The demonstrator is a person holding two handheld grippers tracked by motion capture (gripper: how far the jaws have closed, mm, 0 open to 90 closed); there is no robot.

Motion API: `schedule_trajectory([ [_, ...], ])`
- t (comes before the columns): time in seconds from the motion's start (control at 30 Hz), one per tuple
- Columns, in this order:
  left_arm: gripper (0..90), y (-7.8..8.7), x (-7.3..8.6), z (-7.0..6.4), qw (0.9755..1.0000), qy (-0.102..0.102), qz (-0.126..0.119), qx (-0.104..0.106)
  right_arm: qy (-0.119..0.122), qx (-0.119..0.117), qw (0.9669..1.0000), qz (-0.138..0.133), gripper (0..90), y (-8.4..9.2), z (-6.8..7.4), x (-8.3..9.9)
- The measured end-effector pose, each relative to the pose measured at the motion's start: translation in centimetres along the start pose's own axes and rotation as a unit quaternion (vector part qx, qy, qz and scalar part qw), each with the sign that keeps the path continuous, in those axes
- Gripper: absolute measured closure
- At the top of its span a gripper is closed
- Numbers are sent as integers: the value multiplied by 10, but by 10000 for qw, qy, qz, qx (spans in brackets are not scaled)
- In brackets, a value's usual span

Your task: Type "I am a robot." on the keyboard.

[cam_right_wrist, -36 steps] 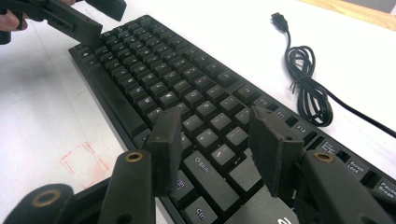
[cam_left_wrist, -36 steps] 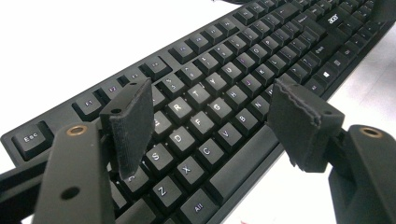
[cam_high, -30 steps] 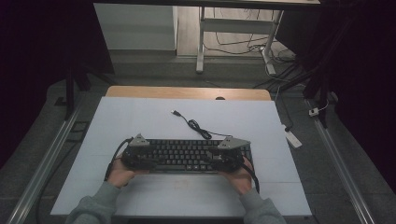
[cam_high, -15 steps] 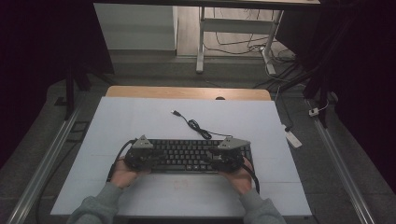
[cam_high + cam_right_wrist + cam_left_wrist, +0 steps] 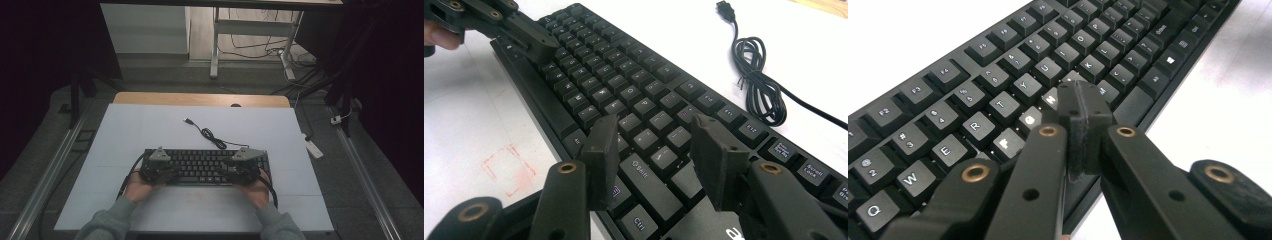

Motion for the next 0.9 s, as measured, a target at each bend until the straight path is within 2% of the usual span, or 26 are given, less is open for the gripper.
schedule_trajectory([
  [0.23, 890, -9, 2, 0, 9999, 25, 148, -46, 25, 2, 10000, 19, 544, -1, 1, 0],
  [0.37, 890, -11, 4, 0, 9997, -11, 224, -107, 26, 17, 10000, 32, 544, 0, 0, 0],
  [0.67, 890, -14, 7, 1, 9994, 42, 326, -147, 31, 27, 10000, 28, 544, 0, 0, 0],
  [0.87, 890, -14, 6, -1, 9995, -15, 269, -144, 34, 9, 10000, 17, 544, -1, 1, 0],
  [0.9, 889, -12, 4, -2, 9997, -24, 181, -140, 41, 24, 10000, 29, 544, -1, 1, 0],
])
Point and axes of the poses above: each handheld gripper's, and its own axes: y roughly backward along the jaws, x roughly out of its underside, z roughly to its left, the point moved 9 cm from there along -y, roughly forward along the jaws, and after that the axes turned 5 degrees about x, right-handed, at the moved point
